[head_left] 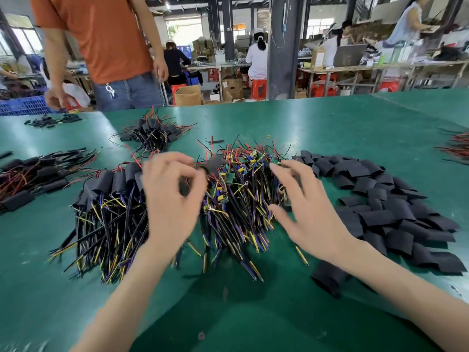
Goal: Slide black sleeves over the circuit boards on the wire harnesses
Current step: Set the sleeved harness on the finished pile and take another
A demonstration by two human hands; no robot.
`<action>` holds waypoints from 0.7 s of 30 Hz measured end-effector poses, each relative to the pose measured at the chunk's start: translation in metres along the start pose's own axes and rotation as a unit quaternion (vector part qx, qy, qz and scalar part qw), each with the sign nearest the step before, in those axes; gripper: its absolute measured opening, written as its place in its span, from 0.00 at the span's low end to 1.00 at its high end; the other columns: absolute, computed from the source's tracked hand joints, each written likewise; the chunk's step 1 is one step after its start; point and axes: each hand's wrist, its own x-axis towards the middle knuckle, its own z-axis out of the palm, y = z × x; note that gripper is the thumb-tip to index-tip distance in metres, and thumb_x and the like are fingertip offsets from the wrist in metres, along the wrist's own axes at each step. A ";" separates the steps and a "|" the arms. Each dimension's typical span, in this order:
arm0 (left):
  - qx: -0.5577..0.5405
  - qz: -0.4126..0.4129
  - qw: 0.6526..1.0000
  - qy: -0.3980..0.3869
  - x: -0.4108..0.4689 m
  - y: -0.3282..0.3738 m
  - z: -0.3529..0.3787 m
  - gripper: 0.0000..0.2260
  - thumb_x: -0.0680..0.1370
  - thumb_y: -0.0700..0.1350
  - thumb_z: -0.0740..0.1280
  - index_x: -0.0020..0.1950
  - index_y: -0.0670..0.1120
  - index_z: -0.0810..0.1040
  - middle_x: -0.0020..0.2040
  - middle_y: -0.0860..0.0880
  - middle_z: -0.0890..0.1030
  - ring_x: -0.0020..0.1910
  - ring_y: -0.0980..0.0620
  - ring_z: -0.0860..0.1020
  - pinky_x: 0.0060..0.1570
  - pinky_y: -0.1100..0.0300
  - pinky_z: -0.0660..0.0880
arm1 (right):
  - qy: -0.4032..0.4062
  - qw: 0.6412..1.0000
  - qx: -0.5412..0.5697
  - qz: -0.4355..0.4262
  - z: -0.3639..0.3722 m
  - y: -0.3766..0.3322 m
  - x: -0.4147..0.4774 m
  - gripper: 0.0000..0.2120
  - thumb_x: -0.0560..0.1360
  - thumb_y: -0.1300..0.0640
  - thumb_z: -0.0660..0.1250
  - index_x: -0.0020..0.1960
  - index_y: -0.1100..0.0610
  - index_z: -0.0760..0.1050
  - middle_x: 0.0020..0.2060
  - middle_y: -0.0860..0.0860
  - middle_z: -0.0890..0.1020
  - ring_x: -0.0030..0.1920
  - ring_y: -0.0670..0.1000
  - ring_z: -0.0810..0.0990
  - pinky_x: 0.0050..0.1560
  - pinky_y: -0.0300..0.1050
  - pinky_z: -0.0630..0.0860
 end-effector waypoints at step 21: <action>0.328 -0.016 0.911 -0.248 -0.008 -0.055 0.003 0.13 0.71 0.38 0.68 0.55 0.39 0.80 0.61 0.42 0.78 0.65 0.44 0.71 0.70 0.51 0.55 | -0.184 0.940 0.085 0.275 0.025 0.041 0.003 0.11 0.71 0.51 0.72 0.47 0.50 0.71 0.35 0.45 0.80 0.37 0.47 0.75 0.42 0.40 0.69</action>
